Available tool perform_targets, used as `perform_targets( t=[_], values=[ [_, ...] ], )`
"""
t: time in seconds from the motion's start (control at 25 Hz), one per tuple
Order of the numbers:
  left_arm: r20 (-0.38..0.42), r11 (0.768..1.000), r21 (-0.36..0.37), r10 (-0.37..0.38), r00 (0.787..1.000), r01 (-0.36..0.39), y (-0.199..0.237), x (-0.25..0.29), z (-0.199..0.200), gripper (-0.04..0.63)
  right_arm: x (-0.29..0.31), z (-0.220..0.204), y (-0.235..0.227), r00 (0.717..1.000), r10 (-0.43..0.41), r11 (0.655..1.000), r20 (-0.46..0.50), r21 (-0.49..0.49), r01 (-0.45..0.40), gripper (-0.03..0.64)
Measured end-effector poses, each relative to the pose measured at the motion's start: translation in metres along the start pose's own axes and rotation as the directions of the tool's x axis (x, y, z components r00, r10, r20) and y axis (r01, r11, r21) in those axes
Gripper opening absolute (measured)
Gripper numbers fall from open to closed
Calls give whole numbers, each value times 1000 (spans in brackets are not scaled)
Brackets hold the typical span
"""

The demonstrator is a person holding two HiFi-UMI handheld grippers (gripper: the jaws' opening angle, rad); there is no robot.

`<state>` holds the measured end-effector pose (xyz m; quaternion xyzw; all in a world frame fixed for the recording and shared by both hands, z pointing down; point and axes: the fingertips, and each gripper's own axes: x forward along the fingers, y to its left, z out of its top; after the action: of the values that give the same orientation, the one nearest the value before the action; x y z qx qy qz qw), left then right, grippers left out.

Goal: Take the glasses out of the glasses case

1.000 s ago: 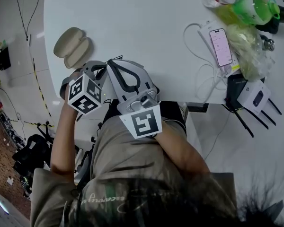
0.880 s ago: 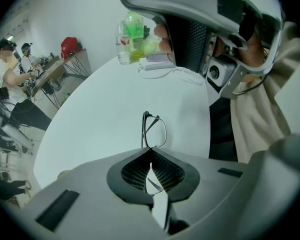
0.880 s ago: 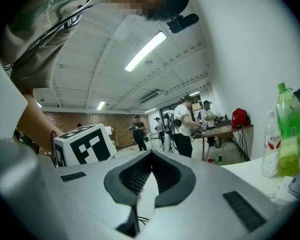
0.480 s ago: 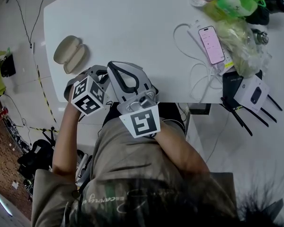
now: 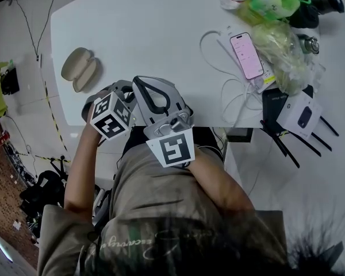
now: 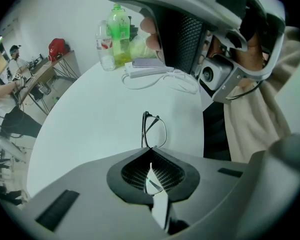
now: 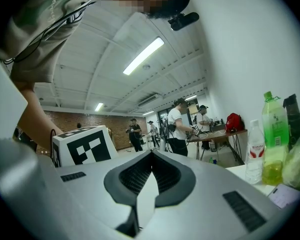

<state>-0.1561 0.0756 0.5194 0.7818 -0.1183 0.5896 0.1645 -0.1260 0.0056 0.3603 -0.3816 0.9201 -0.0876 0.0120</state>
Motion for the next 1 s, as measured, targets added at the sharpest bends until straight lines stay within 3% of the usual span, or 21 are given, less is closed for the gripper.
perform_targets(
  t=[0.56,0.84,1.0],
  values=[
    [41,1000,8,3,999,-4,1,18,52,17,-14,3,-44,1000,-28,999,-14,-28,28,12],
    [63,998,-62,16,998,-12,9,17,52,17,-7,26,-57,1000,-21,999,7,-30,21,12],
    [44,998,-64,28,999,-25,10,14,48,17,-6,30,-54,1000,-3,999,9,-46,3,12]
  ],
)
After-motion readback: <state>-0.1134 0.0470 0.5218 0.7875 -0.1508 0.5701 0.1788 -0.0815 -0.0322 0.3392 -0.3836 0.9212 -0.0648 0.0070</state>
